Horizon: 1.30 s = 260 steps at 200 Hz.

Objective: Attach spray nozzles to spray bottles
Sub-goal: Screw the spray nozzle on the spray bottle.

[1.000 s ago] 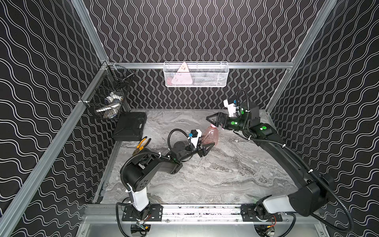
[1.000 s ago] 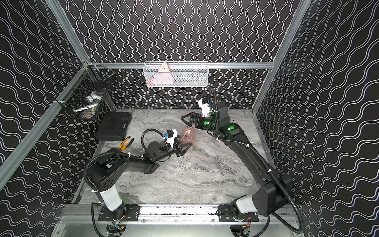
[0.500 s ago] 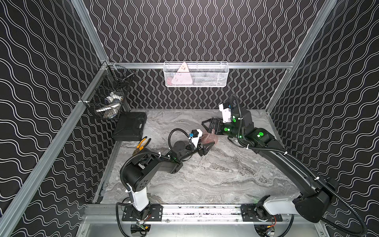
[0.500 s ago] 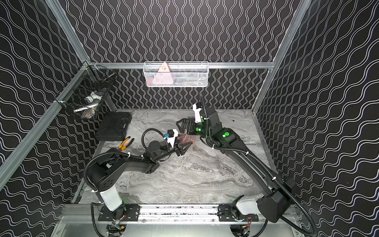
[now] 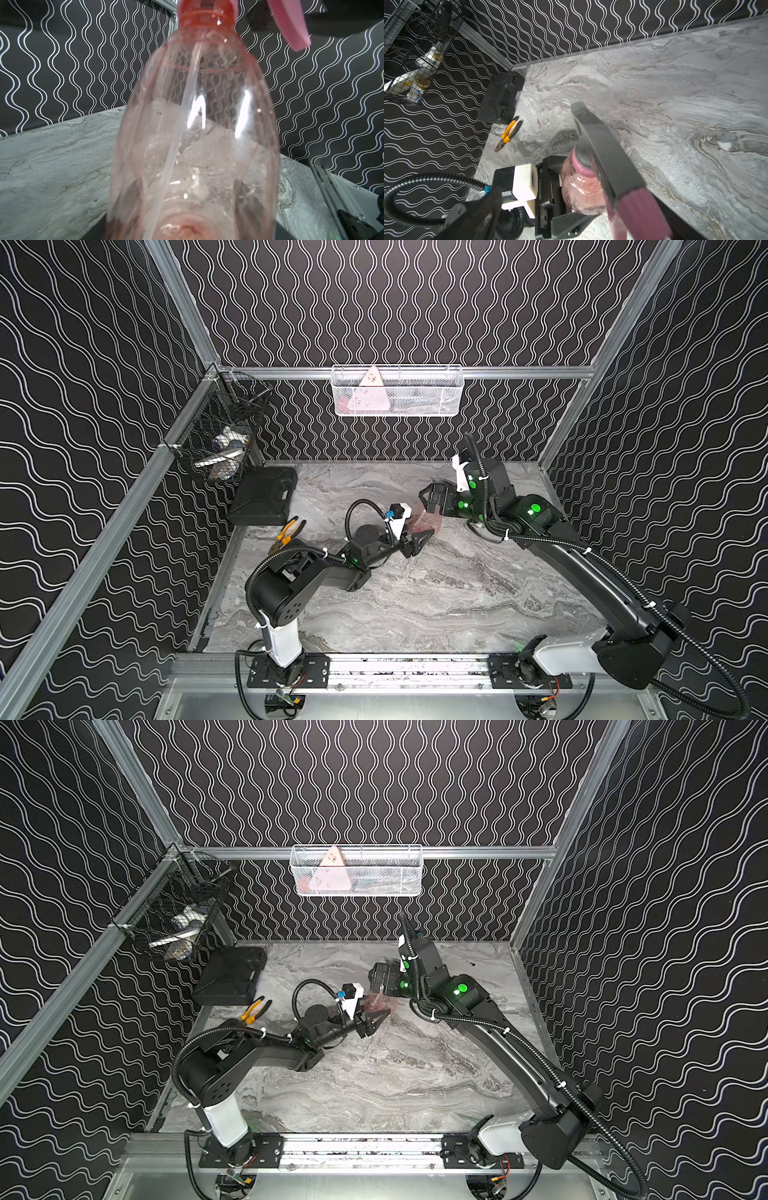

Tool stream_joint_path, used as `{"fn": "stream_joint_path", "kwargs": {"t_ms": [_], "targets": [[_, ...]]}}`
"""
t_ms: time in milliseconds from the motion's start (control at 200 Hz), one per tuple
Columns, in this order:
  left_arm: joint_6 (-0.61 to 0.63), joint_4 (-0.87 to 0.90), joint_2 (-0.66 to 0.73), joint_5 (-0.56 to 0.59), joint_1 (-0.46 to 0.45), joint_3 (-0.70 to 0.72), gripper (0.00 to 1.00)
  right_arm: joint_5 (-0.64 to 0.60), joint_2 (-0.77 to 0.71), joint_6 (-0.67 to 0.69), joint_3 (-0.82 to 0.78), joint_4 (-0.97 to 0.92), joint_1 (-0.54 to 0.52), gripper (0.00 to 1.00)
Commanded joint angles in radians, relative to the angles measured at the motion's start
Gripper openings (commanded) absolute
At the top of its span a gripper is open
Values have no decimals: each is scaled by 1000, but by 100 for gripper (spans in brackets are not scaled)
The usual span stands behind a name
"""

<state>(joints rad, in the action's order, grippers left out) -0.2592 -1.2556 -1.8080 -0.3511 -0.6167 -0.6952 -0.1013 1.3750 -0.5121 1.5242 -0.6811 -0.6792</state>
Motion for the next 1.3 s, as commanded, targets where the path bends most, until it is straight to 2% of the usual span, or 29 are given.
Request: {"fn": "stream_joint_path", "kwargs": {"t_ms": [0,335,510,716,966,1111,1296], "targets": [[11,-19,-7,-2,-1,-11,38,-12,9,13,41,-37,-2,100],[30,15,-6,1,-5,-19,37,51,35,-44,70,-7,-95,99],[46,28,4,4,-12,-18,37,28,83,-39,120,-1,-145,99],[49,3,10,11,-21,-2,37,-28,200,-16,217,-27,-146,99],[51,21,37,-2,-22,2,37,-110,324,-9,391,-175,-145,100],[38,22,38,-25,-22,-1,38,-90,309,6,503,-256,-146,100],[27,21,32,-52,-20,-3,37,-28,244,79,558,-268,-145,100]]}}
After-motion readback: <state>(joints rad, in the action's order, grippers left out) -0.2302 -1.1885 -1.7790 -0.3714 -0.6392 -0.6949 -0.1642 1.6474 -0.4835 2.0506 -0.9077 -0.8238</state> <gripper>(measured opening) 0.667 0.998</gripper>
